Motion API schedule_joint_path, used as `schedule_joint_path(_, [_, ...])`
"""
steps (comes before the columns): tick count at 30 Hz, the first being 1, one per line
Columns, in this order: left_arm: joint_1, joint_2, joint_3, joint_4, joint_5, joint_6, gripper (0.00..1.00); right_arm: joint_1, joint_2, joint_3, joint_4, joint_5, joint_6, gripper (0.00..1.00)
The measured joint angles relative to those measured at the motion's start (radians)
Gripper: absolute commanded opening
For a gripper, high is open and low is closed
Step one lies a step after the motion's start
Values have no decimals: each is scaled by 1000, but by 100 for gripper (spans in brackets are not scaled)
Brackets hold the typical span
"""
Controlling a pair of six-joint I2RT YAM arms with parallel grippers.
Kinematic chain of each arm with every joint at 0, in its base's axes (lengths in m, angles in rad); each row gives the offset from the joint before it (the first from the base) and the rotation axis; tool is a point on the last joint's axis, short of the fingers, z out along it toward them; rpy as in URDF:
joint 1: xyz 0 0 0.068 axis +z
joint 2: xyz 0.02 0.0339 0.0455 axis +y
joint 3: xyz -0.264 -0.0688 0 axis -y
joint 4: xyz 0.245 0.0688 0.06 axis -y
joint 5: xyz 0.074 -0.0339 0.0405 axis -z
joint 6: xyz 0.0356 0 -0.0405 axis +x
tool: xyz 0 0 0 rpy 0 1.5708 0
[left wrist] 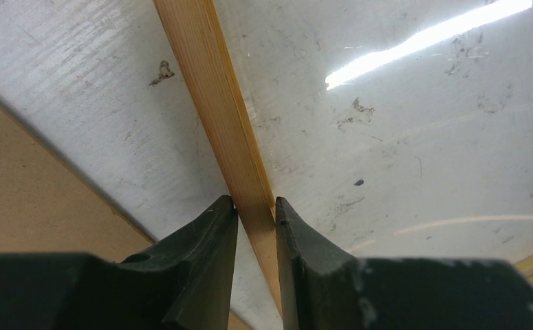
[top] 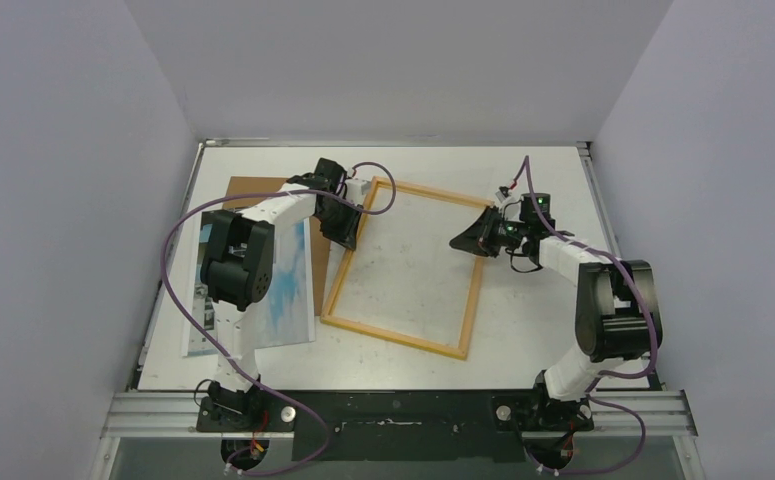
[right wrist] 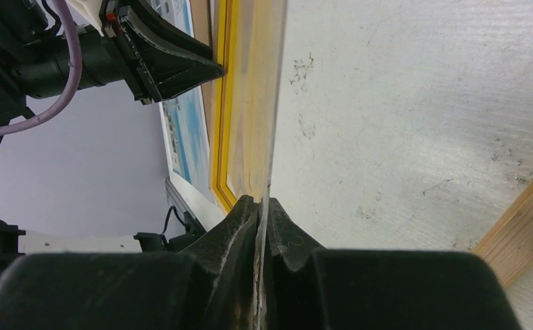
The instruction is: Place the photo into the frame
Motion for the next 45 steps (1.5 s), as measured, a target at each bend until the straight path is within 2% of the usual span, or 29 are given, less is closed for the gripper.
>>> schedule_joint_path(19, [56, -1, 42, -35, 111, -18, 26, 2, 3, -71, 142, -48, 132, 5])
schedule_joint_path(28, [99, -1, 41, -36, 114, -18, 25, 6, 1, -87, 240, -81, 238, 5])
schedule_joint_path(45, [112, -1, -2, -23, 119, -18, 24, 6, -20, -120, 333, -108, 337, 5])
